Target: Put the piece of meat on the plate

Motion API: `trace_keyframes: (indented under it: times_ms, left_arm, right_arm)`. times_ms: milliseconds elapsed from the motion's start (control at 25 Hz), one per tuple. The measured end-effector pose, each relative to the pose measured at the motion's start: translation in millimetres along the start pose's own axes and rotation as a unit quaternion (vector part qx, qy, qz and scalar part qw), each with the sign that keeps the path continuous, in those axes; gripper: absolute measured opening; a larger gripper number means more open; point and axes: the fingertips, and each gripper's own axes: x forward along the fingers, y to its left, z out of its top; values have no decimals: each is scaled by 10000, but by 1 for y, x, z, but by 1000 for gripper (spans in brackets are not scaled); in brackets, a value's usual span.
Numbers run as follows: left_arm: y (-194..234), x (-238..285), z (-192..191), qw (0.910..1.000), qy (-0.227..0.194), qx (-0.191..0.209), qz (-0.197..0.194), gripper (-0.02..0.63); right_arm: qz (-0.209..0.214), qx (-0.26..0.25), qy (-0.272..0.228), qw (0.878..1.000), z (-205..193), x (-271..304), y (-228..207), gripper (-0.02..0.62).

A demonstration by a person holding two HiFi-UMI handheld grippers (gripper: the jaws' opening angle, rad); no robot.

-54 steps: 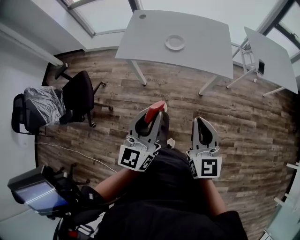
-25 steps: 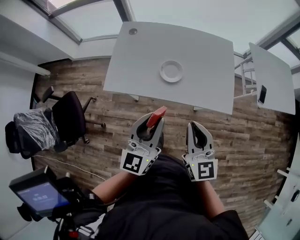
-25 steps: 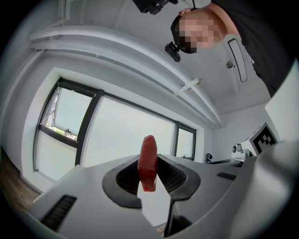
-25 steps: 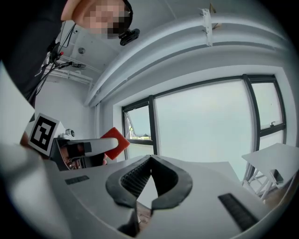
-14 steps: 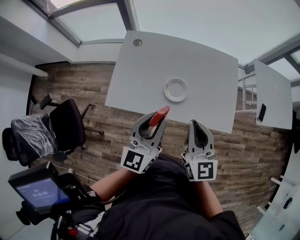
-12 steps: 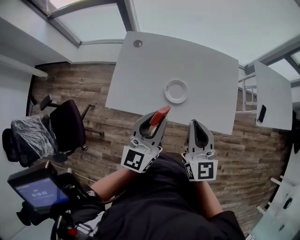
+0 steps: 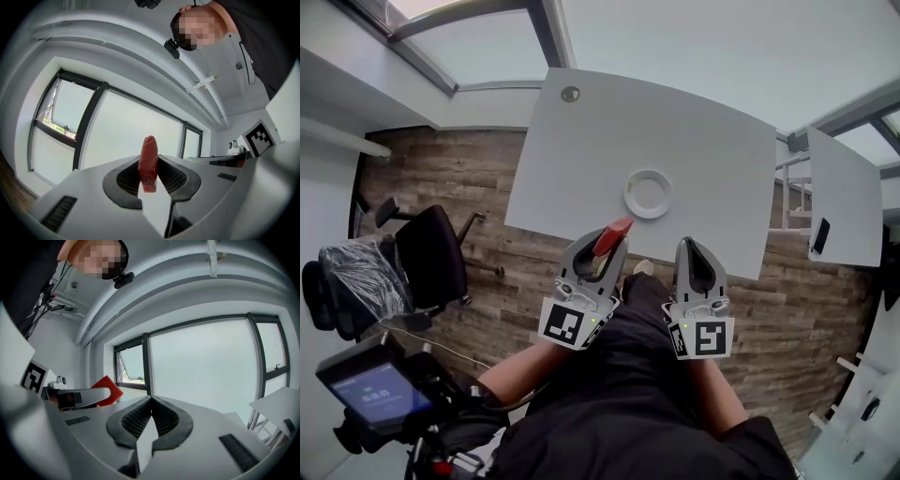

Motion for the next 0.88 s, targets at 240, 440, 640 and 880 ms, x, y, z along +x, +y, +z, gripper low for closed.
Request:
trace_keyframes:
  times_ms: [240,440,640,880]
  left_arm:
    - [-8,14,-11,9997,153,-208,51,98]
    - [0,43,-26,9995,303,-103,-3,98]
    - [8,45,-38,9982,508,-305,7,98]
    - [7,60,-57,9961,676,-560,-9,98]
  right_arm:
    - [166,-89,-137,9997,17,7,-10,6]
    - [71,-20,-263,9996,25,13,-31,6]
    - [88,-69,-505,9987,38,9,-25,6]
    - [-76,-77,-539,9985,42,3,-38,6]
